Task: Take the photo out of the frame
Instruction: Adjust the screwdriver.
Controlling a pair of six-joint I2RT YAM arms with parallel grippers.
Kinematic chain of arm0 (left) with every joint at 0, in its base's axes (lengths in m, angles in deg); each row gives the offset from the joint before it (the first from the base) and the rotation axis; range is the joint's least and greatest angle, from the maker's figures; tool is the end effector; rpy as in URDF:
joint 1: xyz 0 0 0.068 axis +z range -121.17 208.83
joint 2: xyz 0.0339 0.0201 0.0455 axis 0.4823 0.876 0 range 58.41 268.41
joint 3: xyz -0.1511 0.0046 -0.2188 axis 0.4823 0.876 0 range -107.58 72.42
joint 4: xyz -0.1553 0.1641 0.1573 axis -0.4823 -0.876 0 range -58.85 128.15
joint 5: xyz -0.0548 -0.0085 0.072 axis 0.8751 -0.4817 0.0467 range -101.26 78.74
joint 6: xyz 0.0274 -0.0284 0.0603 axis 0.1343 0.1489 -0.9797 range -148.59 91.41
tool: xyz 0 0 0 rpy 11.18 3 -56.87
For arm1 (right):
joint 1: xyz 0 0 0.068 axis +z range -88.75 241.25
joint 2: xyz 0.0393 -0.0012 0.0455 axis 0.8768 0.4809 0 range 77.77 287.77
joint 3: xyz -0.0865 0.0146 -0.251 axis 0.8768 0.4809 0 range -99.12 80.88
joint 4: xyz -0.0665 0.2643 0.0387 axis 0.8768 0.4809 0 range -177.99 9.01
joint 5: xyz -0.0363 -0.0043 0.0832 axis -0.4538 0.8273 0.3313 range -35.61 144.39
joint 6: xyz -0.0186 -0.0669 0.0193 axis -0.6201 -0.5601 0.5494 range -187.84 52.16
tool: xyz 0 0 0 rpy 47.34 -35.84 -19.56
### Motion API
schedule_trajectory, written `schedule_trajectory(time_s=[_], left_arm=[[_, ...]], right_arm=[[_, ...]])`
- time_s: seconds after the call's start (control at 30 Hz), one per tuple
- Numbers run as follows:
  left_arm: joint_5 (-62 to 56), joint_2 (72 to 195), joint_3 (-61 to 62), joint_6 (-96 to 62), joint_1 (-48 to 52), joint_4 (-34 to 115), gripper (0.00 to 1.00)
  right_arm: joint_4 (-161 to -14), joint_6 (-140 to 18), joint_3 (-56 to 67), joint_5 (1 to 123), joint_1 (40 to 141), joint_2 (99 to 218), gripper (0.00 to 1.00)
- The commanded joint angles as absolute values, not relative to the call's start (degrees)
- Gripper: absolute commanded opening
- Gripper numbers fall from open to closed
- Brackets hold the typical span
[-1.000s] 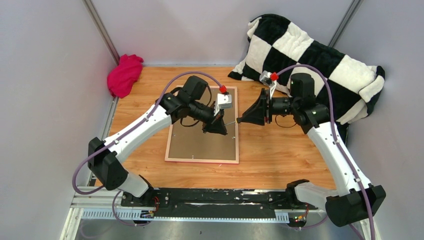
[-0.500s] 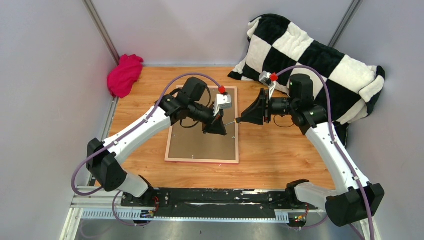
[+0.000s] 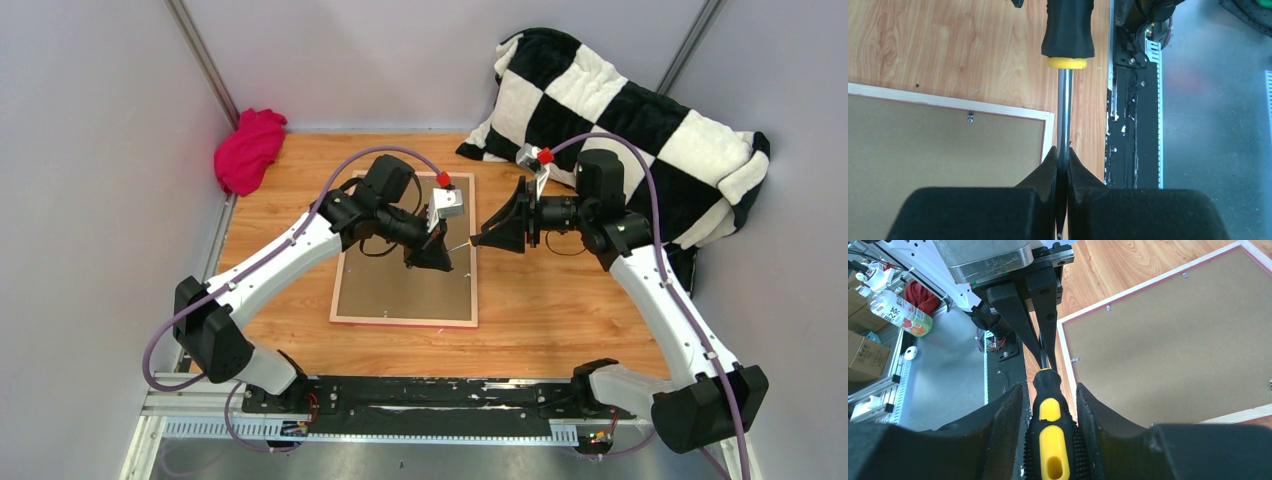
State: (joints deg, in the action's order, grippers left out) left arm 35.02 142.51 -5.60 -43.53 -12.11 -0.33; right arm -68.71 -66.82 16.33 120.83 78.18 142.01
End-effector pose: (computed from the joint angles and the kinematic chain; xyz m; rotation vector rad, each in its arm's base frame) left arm 0.2288 -0.2555 0.3204 1.4365 1.8329 -1.1704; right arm 0.2330 0.1280 0.3743 -1.0305 1.5870 1.2998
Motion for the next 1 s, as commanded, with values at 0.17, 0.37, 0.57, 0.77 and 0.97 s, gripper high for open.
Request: schedule_trajectory(time_s=[0.17, 0.37, 0.57, 0.77, 0.97], left_arm=[[36.3, 141.8, -6.2, -41.7, -12.4, 8.0, 0.0], [36.3, 142.3, -6.3, -41.6, -12.4, 8.3, 0.0], [36.2, 142.2, -6.1, -41.8, -12.4, 8.2, 0.0], [35.4, 141.6, -6.4, -41.7, -11.6, 7.9, 0.0], [37.5, 139.4, -6.9, -39.4, -3.7, 8.6, 0.67]], right_arm=[[-68.7, -65.7, 18.2, 123.2, 81.7, 142.0, 0.49], [-69.4, -65.3, 18.7, 124.3, 82.5, 142.8, 0.44], [-69.5, -64.6, 18.5, 123.8, 82.6, 143.1, 0.01], [-69.5, -64.7, 18.4, 123.3, 82.1, 142.3, 0.0], [-69.1, -67.1, 19.5, 116.0, 79.6, 138.5, 0.0]])
